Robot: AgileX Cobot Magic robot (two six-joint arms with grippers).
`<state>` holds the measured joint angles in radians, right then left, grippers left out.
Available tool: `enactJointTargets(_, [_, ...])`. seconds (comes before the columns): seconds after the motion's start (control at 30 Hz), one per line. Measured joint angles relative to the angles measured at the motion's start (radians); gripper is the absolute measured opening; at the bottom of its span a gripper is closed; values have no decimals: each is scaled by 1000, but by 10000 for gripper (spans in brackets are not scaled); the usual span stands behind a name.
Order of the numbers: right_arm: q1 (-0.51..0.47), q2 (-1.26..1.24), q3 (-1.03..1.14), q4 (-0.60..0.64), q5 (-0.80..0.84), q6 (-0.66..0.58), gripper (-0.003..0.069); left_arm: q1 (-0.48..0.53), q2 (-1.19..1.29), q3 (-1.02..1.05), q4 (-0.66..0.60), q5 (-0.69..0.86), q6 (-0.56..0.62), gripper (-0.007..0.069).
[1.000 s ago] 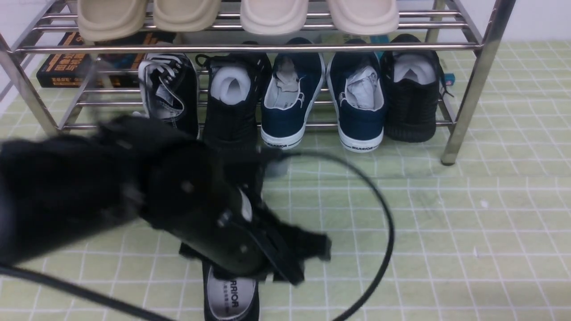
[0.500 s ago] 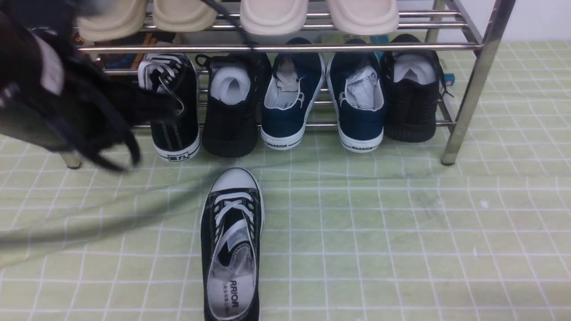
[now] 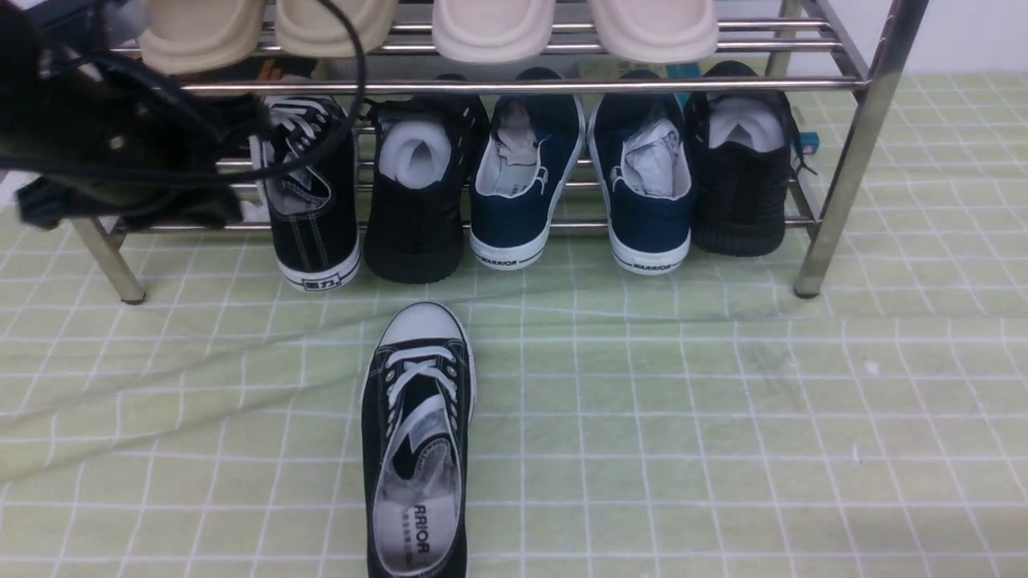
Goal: Take the shoes off the shelf with your hand from the green coffee tablecloth.
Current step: 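Grasp the leftmost shoe on the bottom shelf of the shoe rack with the left gripper, then set the held shoe down on the floor in front of the rack with the left gripper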
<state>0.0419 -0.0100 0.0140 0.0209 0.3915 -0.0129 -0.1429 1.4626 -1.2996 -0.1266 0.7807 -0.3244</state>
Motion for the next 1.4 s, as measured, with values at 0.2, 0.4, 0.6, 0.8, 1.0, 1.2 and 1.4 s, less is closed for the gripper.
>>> enactJointTargets(0.2, [0,0,0,0,0,0,238,-2,101,-43,60,-120,6,375])
enactJointTargets(0.4, [0,0,0,0,0,0,238,-2,192,-54,164,-211,6,477])
enactJointTargets(0.6, [0,0,0,0,0,0,238,-2,272,-54,208,-336,6,469])
enactJointTargets(0.8, [0,0,0,0,0,0,238,-2,327,-54,211,-394,6,407])
enactJointTargets(1.0, [0,0,0,0,0,0,238,-2,355,-54,218,-386,6,206])
enactJointTargets(1.2, [0,0,0,0,0,0,238,-2,315,-59,196,-248,8,9])
enactJointTargets(1.4, [0,0,0,0,0,0,238,-2,138,-53,93,48,68,7])
